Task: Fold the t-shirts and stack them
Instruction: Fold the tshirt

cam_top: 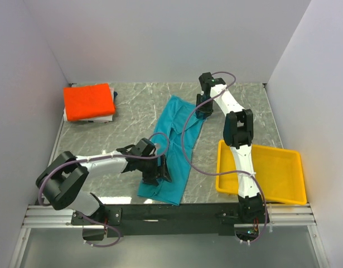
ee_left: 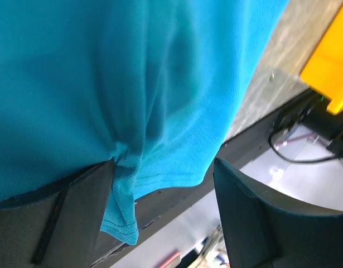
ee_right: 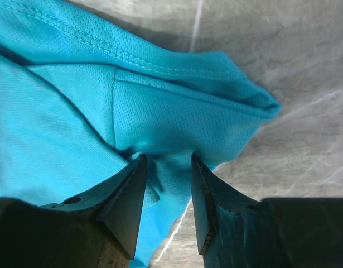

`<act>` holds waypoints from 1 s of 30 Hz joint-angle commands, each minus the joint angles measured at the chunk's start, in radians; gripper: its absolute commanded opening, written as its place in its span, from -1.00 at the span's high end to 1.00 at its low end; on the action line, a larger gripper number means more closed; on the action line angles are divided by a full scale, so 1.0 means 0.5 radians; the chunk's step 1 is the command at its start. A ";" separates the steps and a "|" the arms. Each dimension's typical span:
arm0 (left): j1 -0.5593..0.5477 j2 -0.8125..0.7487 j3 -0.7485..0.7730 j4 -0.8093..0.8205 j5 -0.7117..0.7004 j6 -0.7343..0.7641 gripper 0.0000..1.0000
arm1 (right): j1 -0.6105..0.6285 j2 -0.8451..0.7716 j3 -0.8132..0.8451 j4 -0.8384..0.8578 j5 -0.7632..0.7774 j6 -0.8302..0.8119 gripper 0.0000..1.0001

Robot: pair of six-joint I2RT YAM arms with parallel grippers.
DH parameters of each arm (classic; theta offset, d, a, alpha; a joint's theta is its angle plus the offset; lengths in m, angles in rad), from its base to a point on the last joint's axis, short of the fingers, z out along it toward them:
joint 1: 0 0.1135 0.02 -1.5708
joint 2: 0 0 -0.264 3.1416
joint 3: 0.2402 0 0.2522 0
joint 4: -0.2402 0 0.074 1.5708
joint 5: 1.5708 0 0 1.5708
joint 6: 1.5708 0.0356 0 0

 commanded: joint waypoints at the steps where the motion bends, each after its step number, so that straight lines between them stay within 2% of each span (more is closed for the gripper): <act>1: -0.095 0.122 0.068 -0.047 0.051 0.159 -0.58 | -0.015 -0.041 0.135 0.043 -0.053 -0.007 0.10; 5: -0.144 0.098 0.200 -0.127 -0.038 0.230 -0.59 | -0.022 -0.185 0.181 0.076 -0.105 -0.025 0.07; 9: -0.144 -0.073 0.320 -0.216 -0.182 0.266 -0.61 | -0.022 -0.393 0.148 0.128 -0.139 -0.038 0.03; 14: -0.129 -0.239 0.385 -0.412 -0.406 0.294 -0.65 | -0.006 -0.804 -0.192 0.196 -0.197 -0.007 0.02; 18: 0.000 -0.313 0.378 -0.636 -0.669 0.233 -0.66 | 0.073 -1.200 -0.762 0.325 -0.305 0.039 0.02; 19: 0.070 -0.322 0.369 -0.670 -0.694 0.211 -0.66 | 0.107 -1.283 -1.034 0.361 -0.341 0.063 0.03; 24: 0.270 -0.417 0.244 -0.679 -0.676 0.205 -0.63 | 0.407 -1.826 -1.960 0.579 -0.446 0.217 0.05; 30: 0.344 -0.485 0.130 -0.658 -0.609 0.221 -0.60 | 0.760 -2.265 -2.756 0.776 -0.538 0.609 0.08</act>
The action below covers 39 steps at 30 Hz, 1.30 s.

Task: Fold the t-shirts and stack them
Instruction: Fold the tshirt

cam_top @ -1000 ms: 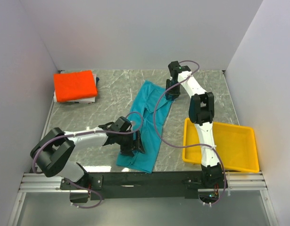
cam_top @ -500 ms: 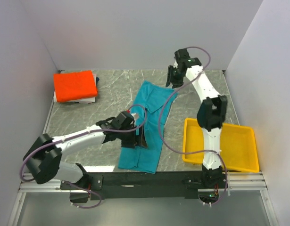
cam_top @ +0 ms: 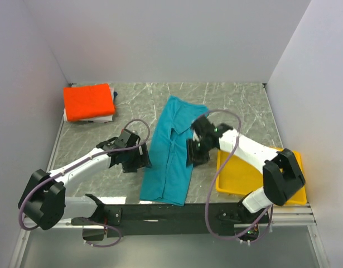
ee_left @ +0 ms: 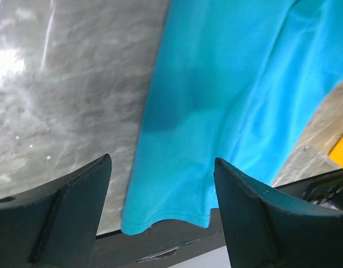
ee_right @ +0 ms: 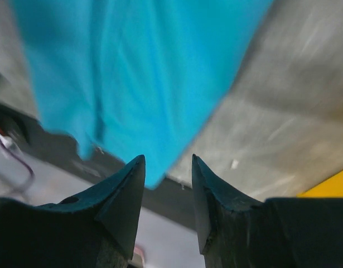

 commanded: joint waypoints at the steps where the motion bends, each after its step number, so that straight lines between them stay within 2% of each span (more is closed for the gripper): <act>1: 0.009 -0.088 -0.055 -0.018 0.021 -0.009 -0.59 | 0.150 -0.262 -0.313 0.203 -0.086 0.307 0.08; 4: 0.009 -0.140 -0.123 -0.054 0.006 -0.021 -0.58 | 0.291 -0.476 -0.558 0.283 -0.126 0.481 0.09; 10: 0.009 -0.367 -0.264 -0.058 0.009 -0.067 -0.51 | 0.558 -0.618 -0.777 0.443 -0.089 0.770 0.09; 18: 0.009 -0.478 -0.329 -0.033 0.006 -0.153 -0.44 | 0.853 -0.281 -0.691 0.474 0.012 0.899 0.12; 27: -0.016 -0.567 -0.381 -0.012 0.028 -0.199 -0.40 | 0.967 -0.084 -0.645 0.483 0.079 0.988 0.17; 30: -0.077 -0.536 -0.378 -0.030 -0.037 -0.227 -0.33 | 0.973 -0.051 -0.614 0.498 0.079 0.976 0.20; 33: -0.123 -0.500 -0.359 -0.067 -0.089 -0.242 -0.29 | 0.973 0.005 -0.599 0.486 0.082 0.955 0.33; 34: -0.126 -0.503 -0.359 -0.073 -0.095 -0.245 -0.27 | 0.973 0.032 -0.596 0.468 0.088 0.951 0.48; 37: -0.145 -0.524 -0.371 -0.076 -0.098 -0.267 -0.23 | 0.976 0.017 -0.587 0.410 0.131 0.951 0.77; 39: -0.157 -0.527 -0.381 -0.076 -0.086 -0.279 -0.17 | 0.973 -0.010 -0.587 0.373 0.156 0.967 0.86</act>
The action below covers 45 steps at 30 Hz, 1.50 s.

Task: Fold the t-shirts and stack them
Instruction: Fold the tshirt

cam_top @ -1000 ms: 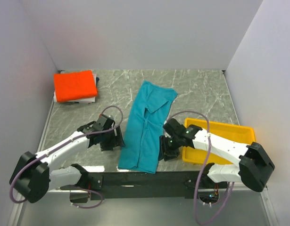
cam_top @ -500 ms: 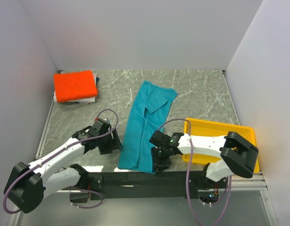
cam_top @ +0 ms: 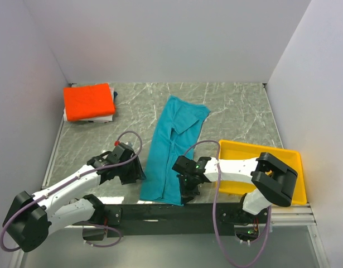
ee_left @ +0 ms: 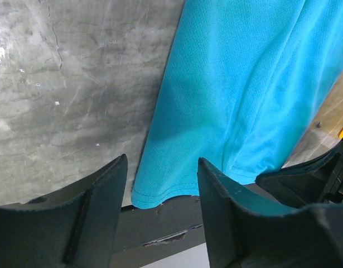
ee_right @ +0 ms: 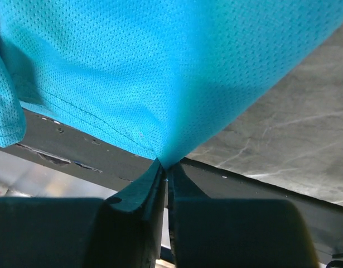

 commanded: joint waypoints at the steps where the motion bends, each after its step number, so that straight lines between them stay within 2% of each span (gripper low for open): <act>1: -0.031 0.005 -0.007 -0.010 -0.030 -0.046 -0.14 | 0.015 -0.053 0.059 -0.106 0.118 0.016 0.89; 3: -0.049 0.042 -0.010 -0.016 -0.021 -0.059 -0.01 | 0.018 -0.066 0.053 -0.128 0.127 0.016 0.91; 8: -0.092 0.079 -0.034 -0.022 0.025 -0.089 0.17 | 0.012 -0.069 0.056 -0.168 0.139 -0.008 0.92; 15: -0.145 0.082 -0.123 0.018 0.111 -0.132 0.28 | 0.012 -0.102 0.013 -0.144 0.133 0.004 0.92; 22: -0.227 0.098 -0.203 0.098 0.175 -0.184 0.35 | 0.015 -0.148 -0.052 -0.085 0.112 0.056 0.92; 30: -0.286 0.085 -0.274 0.205 0.237 -0.221 0.26 | 0.018 -0.176 -0.101 -0.027 0.100 0.108 0.93; 37: -0.289 0.036 -0.298 0.214 0.243 -0.243 0.26 | 0.018 -0.106 -0.049 -0.021 0.100 0.074 0.93; 40: -0.298 0.000 -0.274 0.159 0.197 -0.258 0.56 | 0.018 -0.093 -0.033 -0.024 0.100 0.071 0.93; 42: -0.301 -0.059 -0.277 0.138 0.175 -0.273 0.54 | 0.018 -0.093 -0.036 -0.024 0.100 0.068 0.93; 45: -0.298 -0.129 -0.295 0.183 0.200 -0.274 0.31 | 0.018 -0.096 -0.048 -0.018 0.097 0.071 0.93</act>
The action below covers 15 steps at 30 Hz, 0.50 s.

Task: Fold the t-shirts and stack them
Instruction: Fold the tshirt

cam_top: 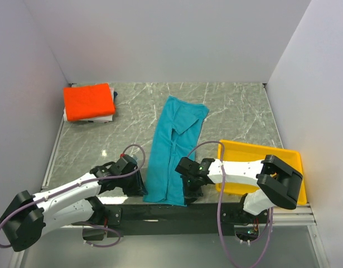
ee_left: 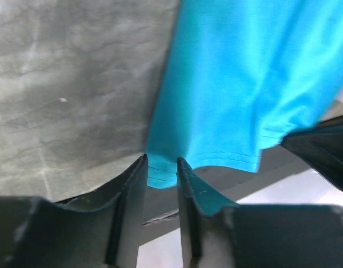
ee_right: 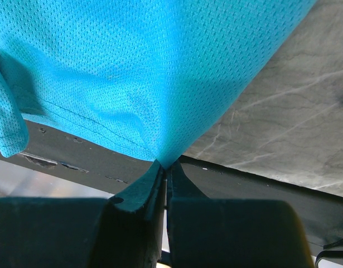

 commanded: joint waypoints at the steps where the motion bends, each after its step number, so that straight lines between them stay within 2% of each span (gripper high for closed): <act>1: -0.010 -0.065 -0.016 0.049 0.003 -0.021 0.28 | 0.010 0.014 0.034 0.038 0.022 0.006 0.93; 7: -0.013 0.057 -0.022 0.043 0.015 -0.021 0.21 | 0.016 0.032 0.043 0.032 0.013 -0.007 0.93; 15: -0.013 0.180 -0.025 0.092 0.068 -0.006 0.28 | 0.016 0.023 0.025 0.029 0.013 -0.007 0.93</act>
